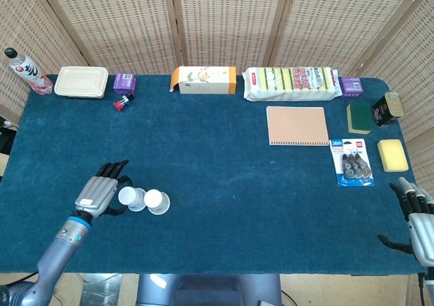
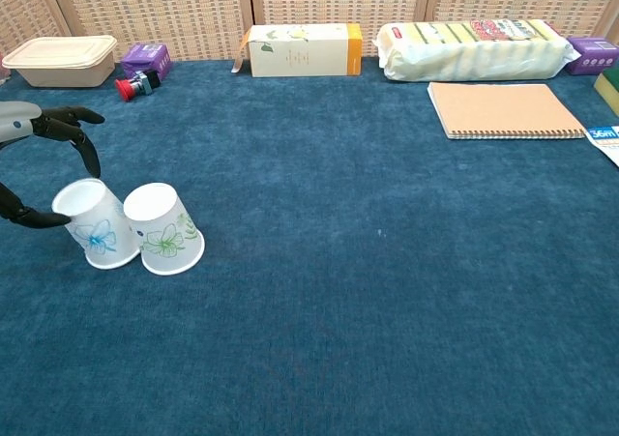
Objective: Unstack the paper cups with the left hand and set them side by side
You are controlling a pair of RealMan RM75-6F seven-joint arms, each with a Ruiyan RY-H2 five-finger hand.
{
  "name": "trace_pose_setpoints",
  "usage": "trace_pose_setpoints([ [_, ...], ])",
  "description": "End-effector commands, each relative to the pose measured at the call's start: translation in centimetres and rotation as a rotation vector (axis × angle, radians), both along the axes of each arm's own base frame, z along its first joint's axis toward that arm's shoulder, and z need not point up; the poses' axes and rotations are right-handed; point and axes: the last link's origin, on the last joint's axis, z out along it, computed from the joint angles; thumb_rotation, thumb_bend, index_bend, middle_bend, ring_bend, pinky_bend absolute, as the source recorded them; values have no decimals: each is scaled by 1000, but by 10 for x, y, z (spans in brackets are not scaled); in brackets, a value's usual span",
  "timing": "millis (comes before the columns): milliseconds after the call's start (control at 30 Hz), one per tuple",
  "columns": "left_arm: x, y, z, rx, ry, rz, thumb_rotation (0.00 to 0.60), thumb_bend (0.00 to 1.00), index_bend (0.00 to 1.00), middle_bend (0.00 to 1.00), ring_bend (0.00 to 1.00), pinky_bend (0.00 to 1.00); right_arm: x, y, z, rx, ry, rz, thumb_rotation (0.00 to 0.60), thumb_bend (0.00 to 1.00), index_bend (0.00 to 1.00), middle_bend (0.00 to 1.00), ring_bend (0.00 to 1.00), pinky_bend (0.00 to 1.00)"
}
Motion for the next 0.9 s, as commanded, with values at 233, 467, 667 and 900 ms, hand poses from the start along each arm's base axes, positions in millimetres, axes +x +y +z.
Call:
trace_pose_setpoints([
  [233, 1, -3, 7, 12, -4, -8, 600, 143, 44, 0, 0, 0, 0, 0, 1, 1, -2, -1, 600, 0, 17, 0, 0, 0],
  [467, -5, -17, 39, 135, -9, -85, 600, 128, 0, 0, 0, 0, -1, 0, 1, 2, -2, -8, 600, 0, 17, 0, 0, 0],
  [667, -30, -39, 63, 256, -10, -90, 600, 127, 0, 0, 0, 0, -3, 0, 1, -2, 16, -19, 600, 0, 17, 0, 0, 0],
  [900, -56, -62, 75, 313, -46, -37, 600, 127, 0, 0, 0, 0, -1, 2, 1, -18, 17, -7, 600, 0, 17, 0, 0, 0],
])
